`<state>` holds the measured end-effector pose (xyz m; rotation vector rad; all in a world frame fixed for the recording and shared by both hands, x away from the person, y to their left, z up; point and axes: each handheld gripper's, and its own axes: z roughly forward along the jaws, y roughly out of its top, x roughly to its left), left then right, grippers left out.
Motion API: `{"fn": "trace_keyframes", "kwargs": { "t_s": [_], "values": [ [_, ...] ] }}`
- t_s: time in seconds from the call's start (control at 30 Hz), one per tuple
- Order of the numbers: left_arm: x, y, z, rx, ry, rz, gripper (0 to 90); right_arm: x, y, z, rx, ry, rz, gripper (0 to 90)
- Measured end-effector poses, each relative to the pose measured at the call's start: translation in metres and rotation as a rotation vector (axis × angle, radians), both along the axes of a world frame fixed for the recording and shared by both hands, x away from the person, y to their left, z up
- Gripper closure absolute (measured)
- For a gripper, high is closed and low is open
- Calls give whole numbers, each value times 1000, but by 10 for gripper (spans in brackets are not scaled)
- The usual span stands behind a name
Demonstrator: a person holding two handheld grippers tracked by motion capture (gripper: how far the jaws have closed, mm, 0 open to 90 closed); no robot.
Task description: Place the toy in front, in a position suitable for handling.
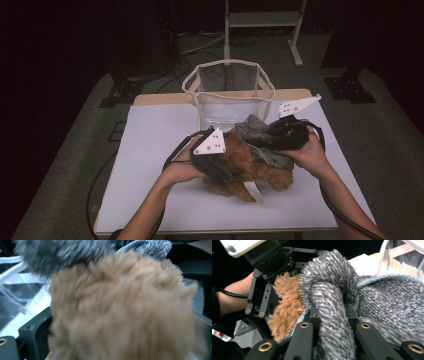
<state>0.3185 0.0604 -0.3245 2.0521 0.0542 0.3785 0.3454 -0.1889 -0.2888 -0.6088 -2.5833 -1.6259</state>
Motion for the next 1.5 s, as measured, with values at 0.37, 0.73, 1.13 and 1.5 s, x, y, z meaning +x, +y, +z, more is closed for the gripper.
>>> {"fn": "trace_keyframes", "kwargs": {
  "t_s": [0.37, 0.73, 1.13, 1.5],
  "values": [
    [-4, 20, 5, -30, -75, 11, 328, -3, 12, 8, 36, -38, -10, 748],
    [0, 32, 6, -67, -40, 8, 322, -11, -8, -2, 69, -25, -23, 747],
    [-6, 23, 6, -46, -60, -58, 319, 5, -26, 2, 93, -30, -109, 749],
    [1, 28, 9, -66, -29, 11, 313, -20, -36, -15, 82, -10, -61, 748]
  ]
}}
